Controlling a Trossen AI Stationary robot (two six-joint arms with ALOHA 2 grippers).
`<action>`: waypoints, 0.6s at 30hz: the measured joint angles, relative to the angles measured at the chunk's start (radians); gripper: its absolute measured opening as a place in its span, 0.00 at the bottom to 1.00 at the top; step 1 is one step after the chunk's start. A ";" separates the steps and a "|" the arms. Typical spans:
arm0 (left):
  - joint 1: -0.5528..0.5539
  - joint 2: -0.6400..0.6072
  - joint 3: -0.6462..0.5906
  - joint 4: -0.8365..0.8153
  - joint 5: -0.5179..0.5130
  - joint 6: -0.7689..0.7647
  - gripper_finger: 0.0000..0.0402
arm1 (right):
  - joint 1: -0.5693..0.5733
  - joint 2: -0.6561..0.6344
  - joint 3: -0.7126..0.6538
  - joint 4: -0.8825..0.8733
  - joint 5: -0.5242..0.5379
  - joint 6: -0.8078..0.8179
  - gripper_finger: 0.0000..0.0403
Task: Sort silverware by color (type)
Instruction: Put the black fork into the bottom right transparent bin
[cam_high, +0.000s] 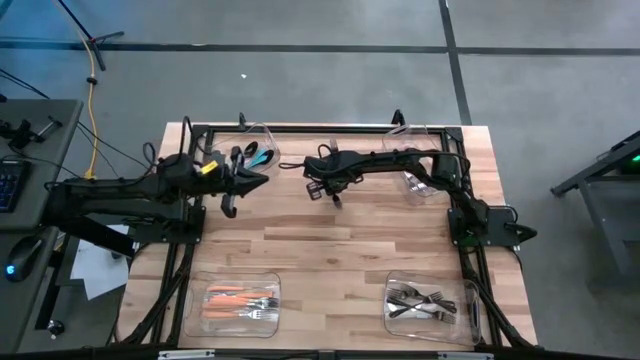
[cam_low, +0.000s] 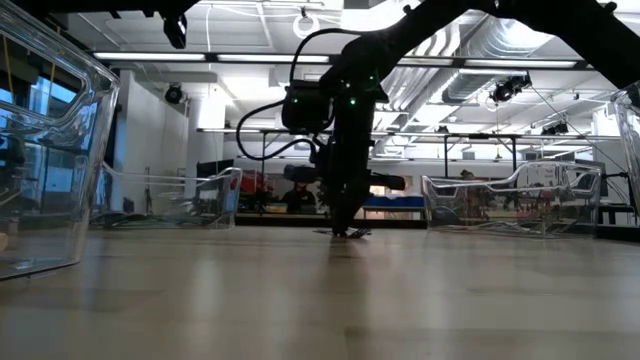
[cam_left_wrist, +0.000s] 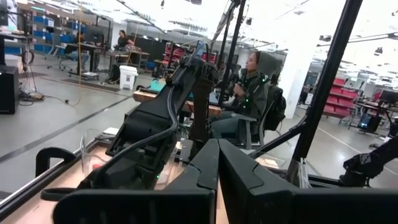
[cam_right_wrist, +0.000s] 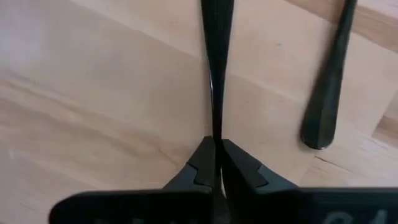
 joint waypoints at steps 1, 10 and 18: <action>0.000 -0.004 0.000 -0.003 0.000 0.001 0.00 | 0.000 -0.001 0.000 -0.001 -0.004 -0.012 0.01; 0.002 -0.017 0.000 -0.009 -0.017 0.060 0.00 | 0.016 -0.112 -0.004 -0.032 -0.097 -0.206 0.00; 0.002 -0.010 0.000 -0.035 -0.016 0.077 0.00 | 0.064 -0.339 -0.210 0.015 -0.083 -0.260 0.00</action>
